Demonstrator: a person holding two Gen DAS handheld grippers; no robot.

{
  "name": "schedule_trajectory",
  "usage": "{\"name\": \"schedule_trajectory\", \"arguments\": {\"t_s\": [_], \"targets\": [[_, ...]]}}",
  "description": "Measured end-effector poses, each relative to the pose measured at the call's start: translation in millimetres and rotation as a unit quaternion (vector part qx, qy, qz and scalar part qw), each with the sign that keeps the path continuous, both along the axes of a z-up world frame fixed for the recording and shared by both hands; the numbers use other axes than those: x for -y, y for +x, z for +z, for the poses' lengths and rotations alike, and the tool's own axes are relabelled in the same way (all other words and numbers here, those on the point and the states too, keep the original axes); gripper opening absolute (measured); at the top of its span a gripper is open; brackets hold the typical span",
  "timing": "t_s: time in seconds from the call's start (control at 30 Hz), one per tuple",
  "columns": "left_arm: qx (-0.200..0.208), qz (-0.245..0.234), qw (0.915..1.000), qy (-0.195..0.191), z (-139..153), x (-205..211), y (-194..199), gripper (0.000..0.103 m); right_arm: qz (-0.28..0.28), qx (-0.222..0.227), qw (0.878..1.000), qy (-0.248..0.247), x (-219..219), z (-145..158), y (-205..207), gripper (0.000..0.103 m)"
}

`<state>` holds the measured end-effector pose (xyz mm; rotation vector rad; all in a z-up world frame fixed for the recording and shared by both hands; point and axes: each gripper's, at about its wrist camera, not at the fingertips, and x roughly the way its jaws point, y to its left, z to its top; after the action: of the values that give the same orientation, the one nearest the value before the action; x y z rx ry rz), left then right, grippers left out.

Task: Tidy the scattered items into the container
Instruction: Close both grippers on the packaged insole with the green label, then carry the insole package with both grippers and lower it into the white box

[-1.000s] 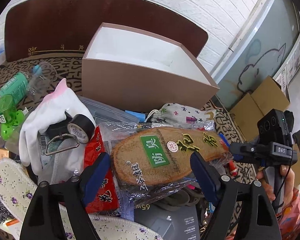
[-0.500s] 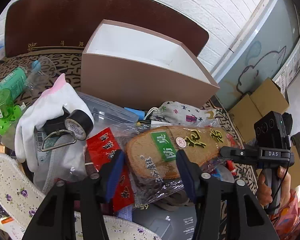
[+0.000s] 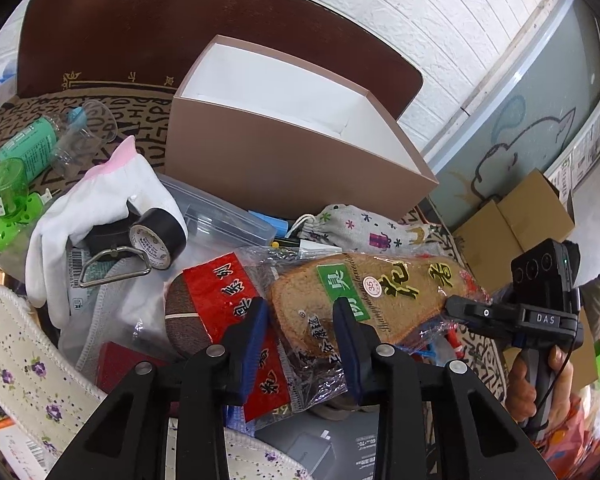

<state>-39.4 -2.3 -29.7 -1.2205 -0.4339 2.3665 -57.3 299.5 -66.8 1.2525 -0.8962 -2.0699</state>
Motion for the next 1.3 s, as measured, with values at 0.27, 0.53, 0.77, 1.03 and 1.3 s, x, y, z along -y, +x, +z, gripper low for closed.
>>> {"name": "schedule_trajectory", "arguments": {"t_s": [0.27,0.53,0.77,1.03,1.3], "targets": [[-0.016,0.012,0.9994,0.029,9.7,4.5,7.7,0.033,-0.003,-0.023,1.0,-0.015,-2.5,10.3,6.3,0.014],[-0.043,0.023,0.9976,0.049,30.3,10.9,11.1,0.034,-0.006,-0.051,0.998,-0.028,-3.2,27.5,11.5,0.014],[-0.084,0.033,0.9945,0.053,65.7,16.0,2.0,0.038,-0.003,-0.09,0.995,-0.037,2.2,58.0,4.0,0.014],[-0.142,0.039,0.989,-0.012,121.2,-0.5,-52.6,0.05,-0.004,-0.152,0.988,-0.016,10.2,110.0,-48.3,0.014],[-0.138,0.071,0.9852,-0.073,116.5,-13.5,-154.2,0.051,-0.023,-0.146,0.989,0.029,14.7,114.1,-136.6,0.014]]}}
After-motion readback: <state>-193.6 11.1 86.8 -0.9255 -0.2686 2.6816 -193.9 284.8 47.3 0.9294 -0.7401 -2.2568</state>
